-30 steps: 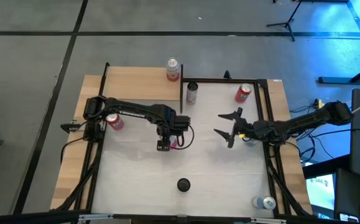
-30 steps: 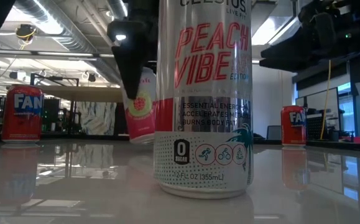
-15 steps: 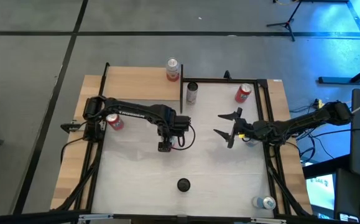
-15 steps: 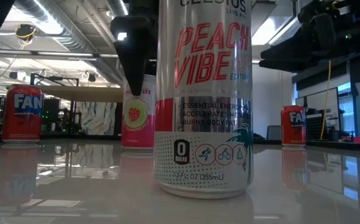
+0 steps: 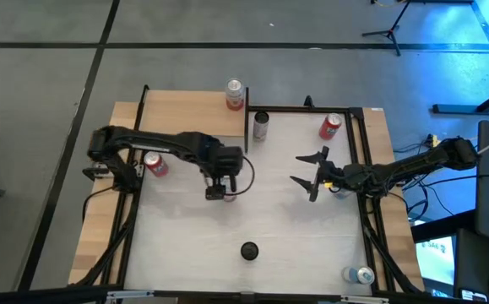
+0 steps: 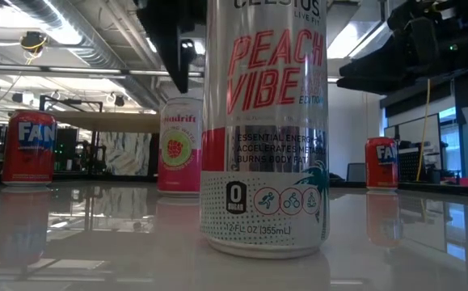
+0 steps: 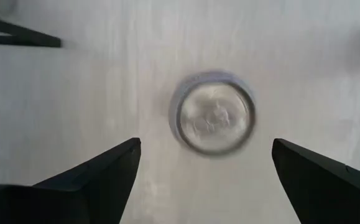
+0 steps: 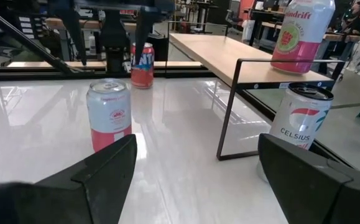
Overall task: Place canned beverage on shelf
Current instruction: Put the pink soda can on the shelf aligned with the other pink soda can
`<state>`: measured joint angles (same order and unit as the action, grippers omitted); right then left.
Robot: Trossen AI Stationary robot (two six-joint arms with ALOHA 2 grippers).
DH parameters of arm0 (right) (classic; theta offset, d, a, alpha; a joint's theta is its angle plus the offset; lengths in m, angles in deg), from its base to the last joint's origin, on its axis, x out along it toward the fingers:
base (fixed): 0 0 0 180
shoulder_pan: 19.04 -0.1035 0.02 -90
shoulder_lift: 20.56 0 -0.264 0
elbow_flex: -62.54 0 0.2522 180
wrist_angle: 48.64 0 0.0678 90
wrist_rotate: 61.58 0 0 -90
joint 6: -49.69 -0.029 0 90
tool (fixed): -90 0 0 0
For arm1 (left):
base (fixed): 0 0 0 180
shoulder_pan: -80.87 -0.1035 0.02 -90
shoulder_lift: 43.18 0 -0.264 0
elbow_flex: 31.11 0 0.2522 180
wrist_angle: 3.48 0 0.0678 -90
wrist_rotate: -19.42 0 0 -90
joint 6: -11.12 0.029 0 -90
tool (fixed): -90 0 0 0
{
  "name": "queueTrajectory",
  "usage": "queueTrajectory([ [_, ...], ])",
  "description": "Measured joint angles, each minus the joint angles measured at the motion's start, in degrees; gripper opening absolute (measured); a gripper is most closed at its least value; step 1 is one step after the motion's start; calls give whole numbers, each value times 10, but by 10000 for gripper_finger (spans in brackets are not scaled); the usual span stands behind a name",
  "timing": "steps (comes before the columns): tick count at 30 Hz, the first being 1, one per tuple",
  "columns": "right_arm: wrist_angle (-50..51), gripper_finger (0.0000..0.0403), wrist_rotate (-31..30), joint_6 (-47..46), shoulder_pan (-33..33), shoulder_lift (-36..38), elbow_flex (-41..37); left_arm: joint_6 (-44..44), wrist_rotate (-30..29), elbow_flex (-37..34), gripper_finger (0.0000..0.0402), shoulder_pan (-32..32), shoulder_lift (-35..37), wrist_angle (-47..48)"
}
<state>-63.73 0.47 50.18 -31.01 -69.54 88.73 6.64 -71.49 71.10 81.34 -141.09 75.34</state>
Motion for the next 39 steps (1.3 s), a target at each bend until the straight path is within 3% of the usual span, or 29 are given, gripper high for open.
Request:
queueTrajectory([
  [5,0,333,0,0,0,0,0,-14,-20,-131,353,1,105,-95],
  [10,-40,333,37,-38,0,-8,0,-12,-20,-287,353,15,199,-231],
  [17,-25,333,39,-51,0,-100,76,25,-46,-492,353,36,256,-449],
  [32,260,333,80,-30,39,-399,457,66,-55,-683,353,10,251,-823],
  [39,348,333,108,-17,38,-482,581,66,-59,-707,353,9,251,-902],
])
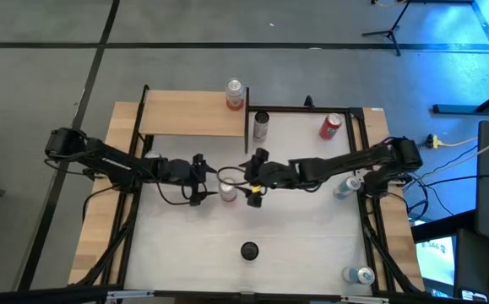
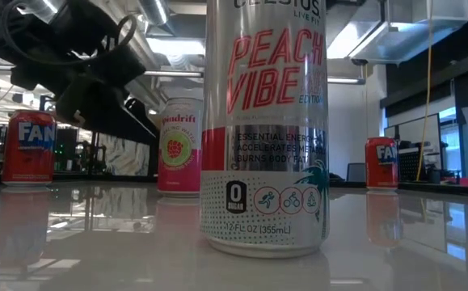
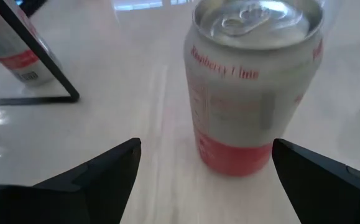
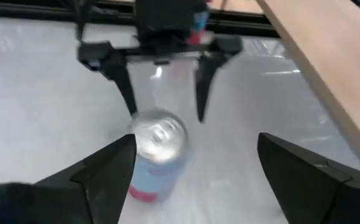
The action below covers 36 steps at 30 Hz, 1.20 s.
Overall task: Place canned beverage on shelf
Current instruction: Put the pink soda can on the shelf aligned with the other pink soda can
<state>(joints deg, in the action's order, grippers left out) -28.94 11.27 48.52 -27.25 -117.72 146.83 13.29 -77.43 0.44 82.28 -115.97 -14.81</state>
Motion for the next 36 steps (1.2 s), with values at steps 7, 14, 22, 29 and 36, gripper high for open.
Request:
queueTrajectory([
  [7,0,333,42,-20,15,-67,62,-14,1,0,353,6,0,-7],
  [14,1,333,59,-40,24,-114,75,-17,-1,0,353,13,0,-13],
  [22,-11,333,76,-44,22,-119,75,-16,-6,0,353,13,0,-16],
  [29,-19,333,91,-45,22,-125,75,-9,-14,0,353,12,0,-16],
  [36,-22,333,76,-46,26,-150,75,-9,-14,0,353,12,0,-16],
])
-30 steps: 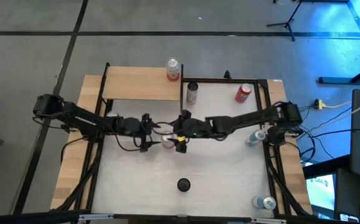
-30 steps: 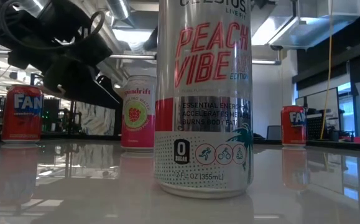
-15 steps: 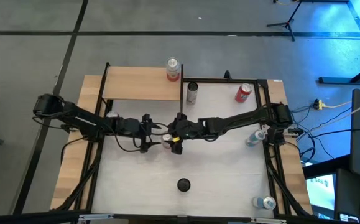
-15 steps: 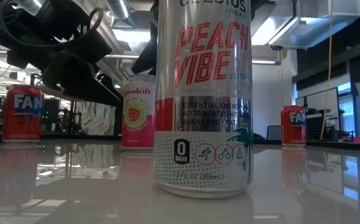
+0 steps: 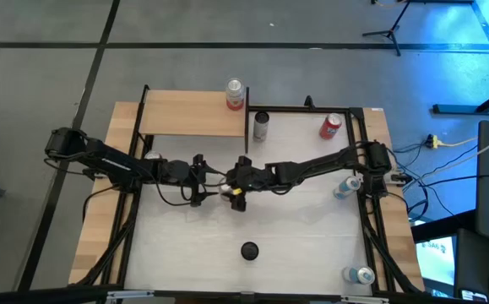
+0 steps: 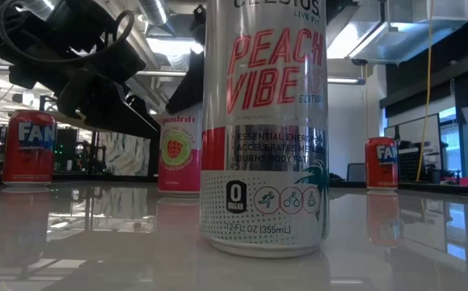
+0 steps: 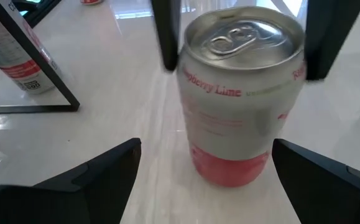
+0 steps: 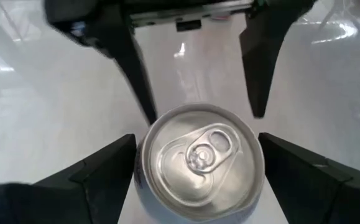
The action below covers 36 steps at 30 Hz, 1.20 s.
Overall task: Place canned beverage on shelf
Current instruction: Put the pink soda can on the shelf aligned with the other pink soda can
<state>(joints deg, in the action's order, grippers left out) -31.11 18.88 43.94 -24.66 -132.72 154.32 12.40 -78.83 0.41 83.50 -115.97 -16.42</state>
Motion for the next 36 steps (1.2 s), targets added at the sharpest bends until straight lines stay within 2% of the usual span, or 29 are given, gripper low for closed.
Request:
queueTrajectory([
  [17,0,333,11,1,1,-13,1,-1,2,0,353,0,0,-2],
  [23,4,333,-12,-18,0,-14,1,-1,2,0,353,0,0,-2],
  [36,-13,333,9,-29,1,-37,1,-3,2,0,353,0,0,-3],
])
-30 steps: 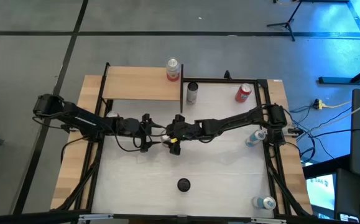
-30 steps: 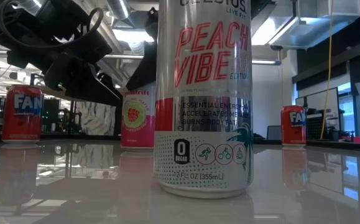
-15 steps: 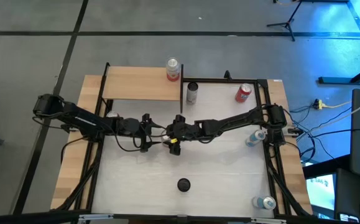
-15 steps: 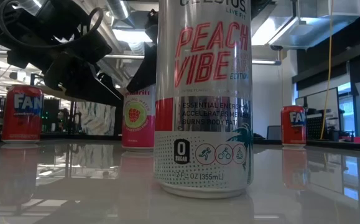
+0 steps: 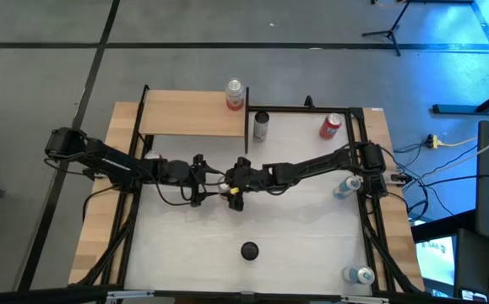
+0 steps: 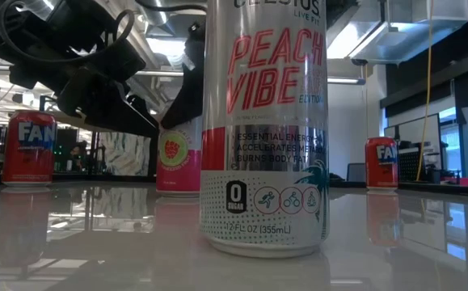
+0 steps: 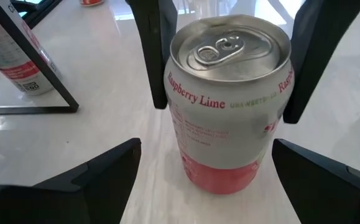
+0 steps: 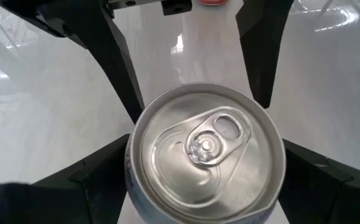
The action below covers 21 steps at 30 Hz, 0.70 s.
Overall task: Place canned beverage on shelf
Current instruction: Put the pink soda can on the shelf aligned with the other pink soda can
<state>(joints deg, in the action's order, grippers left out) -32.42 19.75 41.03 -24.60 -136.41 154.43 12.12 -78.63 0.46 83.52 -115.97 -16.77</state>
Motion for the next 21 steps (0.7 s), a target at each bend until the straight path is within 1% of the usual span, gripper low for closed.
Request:
queueTrajectory([
  [9,-15,329,-10,28,0,-5,-1,0,0,0,353,0,0,-1],
  [11,-18,314,-9,31,0,-5,-1,0,0,0,353,0,0,0],
  [14,-20,282,-8,46,0,0,-2,0,6,0,353,0,0,0],
  [18,5,280,-10,68,0,22,-5,0,27,0,353,0,0,0],
  [21,17,280,-10,82,0,56,-5,-2,28,0,353,0,0,0],
])
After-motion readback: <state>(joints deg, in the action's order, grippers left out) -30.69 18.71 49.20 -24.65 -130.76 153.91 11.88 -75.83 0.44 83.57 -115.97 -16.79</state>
